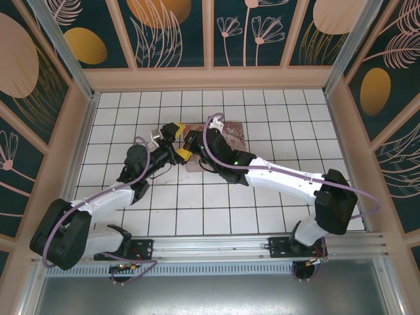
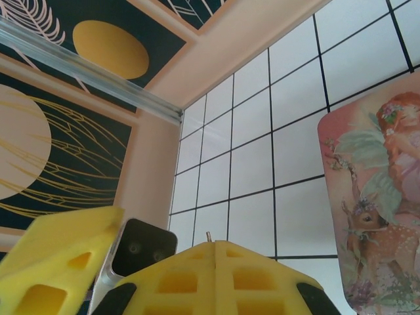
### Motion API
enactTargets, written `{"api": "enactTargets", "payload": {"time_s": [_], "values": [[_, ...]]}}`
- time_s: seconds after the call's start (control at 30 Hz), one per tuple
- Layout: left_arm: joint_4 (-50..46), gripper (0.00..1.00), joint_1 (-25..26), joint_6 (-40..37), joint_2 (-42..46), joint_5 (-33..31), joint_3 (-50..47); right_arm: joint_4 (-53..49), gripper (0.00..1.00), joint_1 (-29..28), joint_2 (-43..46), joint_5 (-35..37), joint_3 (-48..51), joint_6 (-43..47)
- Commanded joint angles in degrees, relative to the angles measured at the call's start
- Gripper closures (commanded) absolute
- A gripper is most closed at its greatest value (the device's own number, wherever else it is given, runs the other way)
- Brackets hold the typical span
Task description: Unlock a padlock with a key
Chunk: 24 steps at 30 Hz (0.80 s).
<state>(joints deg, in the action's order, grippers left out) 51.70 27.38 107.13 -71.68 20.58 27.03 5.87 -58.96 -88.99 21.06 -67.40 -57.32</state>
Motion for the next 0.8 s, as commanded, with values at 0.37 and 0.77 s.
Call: {"api": "enactTargets", "payload": {"time_s": [0.37,0.77], "values": [[4.59,0.09,-0.13,0.84,0.05,-0.75,-0.88,2.56,1.0,0.39,2.24,2.88,3.37,-3.06],[3.93,0.09,-0.13,-0.22,-0.74,-1.59,-1.98,8.36,1.0,0.25,3.99,1.64,6.55,-1.95]]}}
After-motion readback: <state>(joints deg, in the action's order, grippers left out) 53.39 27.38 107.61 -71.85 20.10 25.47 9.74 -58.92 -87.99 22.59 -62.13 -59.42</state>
